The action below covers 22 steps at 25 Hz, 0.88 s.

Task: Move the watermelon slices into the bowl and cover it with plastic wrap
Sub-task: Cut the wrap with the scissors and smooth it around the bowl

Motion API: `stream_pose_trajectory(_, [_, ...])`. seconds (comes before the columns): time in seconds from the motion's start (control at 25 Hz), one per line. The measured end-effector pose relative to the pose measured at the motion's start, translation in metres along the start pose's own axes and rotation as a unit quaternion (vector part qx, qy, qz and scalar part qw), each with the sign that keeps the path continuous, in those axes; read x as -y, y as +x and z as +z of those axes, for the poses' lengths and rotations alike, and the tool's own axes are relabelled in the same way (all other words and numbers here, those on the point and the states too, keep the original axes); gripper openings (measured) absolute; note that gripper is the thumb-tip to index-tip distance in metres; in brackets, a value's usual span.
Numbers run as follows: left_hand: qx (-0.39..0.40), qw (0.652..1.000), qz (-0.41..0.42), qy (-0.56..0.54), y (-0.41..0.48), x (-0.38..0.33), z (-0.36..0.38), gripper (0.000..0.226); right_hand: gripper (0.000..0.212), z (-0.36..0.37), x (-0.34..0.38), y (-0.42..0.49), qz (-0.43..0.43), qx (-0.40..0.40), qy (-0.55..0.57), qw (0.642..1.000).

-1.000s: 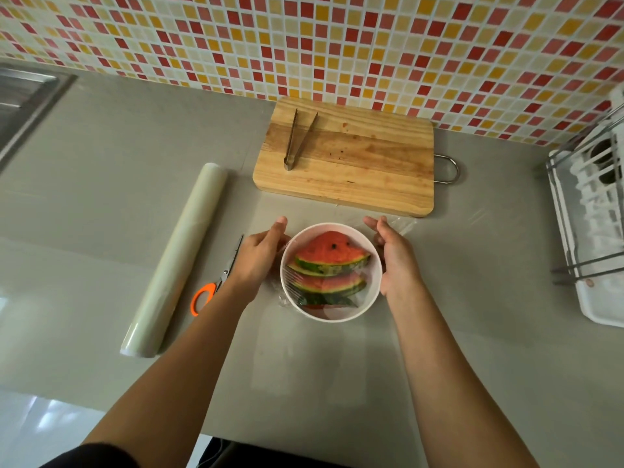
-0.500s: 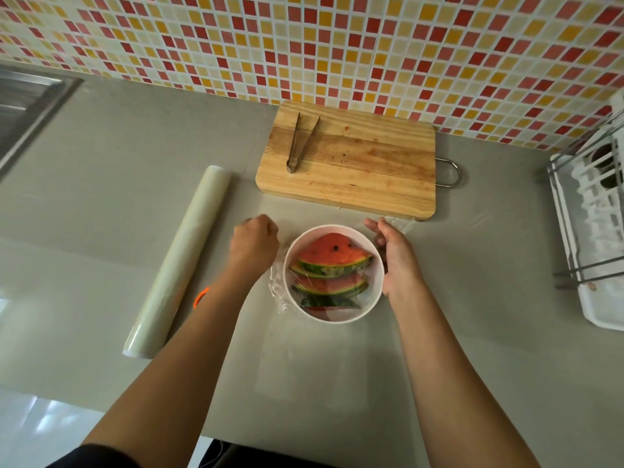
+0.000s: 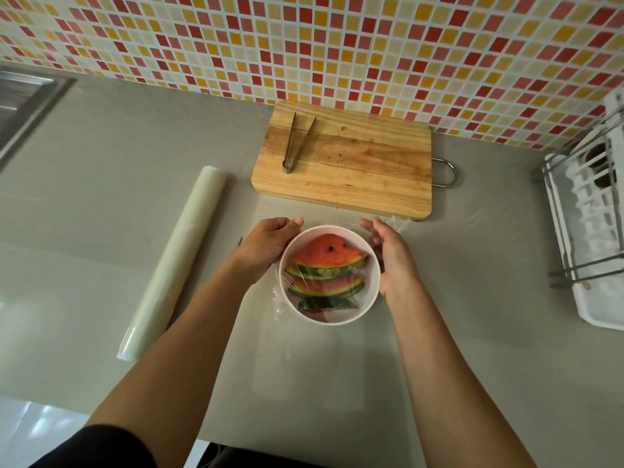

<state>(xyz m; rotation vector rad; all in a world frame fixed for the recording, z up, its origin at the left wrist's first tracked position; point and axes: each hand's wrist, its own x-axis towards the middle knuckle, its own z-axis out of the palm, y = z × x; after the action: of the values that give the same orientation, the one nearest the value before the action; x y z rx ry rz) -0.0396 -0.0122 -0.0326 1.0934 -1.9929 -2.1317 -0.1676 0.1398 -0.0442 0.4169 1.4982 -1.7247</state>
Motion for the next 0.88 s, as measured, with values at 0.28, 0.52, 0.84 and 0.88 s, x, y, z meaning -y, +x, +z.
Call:
stream_pose_trajectory(0.28, [-0.007, 1.000, -0.014, 0.018, 0.002, -0.006, 0.002, 0.047, 0.036, 0.000, -0.002, 0.002, -0.007, 0.004, -0.009, 1.000])
stream_pose_trajectory(0.52, [-0.019, 0.997, 0.042, 0.067, 0.002, -0.014, 0.000, 0.019, 0.033, 0.003, 0.003, -0.002, 0.002, 0.009, 0.015, 1.000])
stream_pose_trajectory(0.84, [-0.054, 0.991, 0.066, 0.104, -0.003, -0.010, 0.009, 0.025, 0.026, 0.005, 0.004, -0.003, -0.023, 0.044, -0.001, 0.999])
stream_pose_trajectory(0.88, [-0.048, 0.994, 0.060, 0.083, -0.003, -0.010, 0.010, 0.025, 0.024, 0.006, 0.002, -0.002, -0.024, 0.055, -0.006, 0.998])
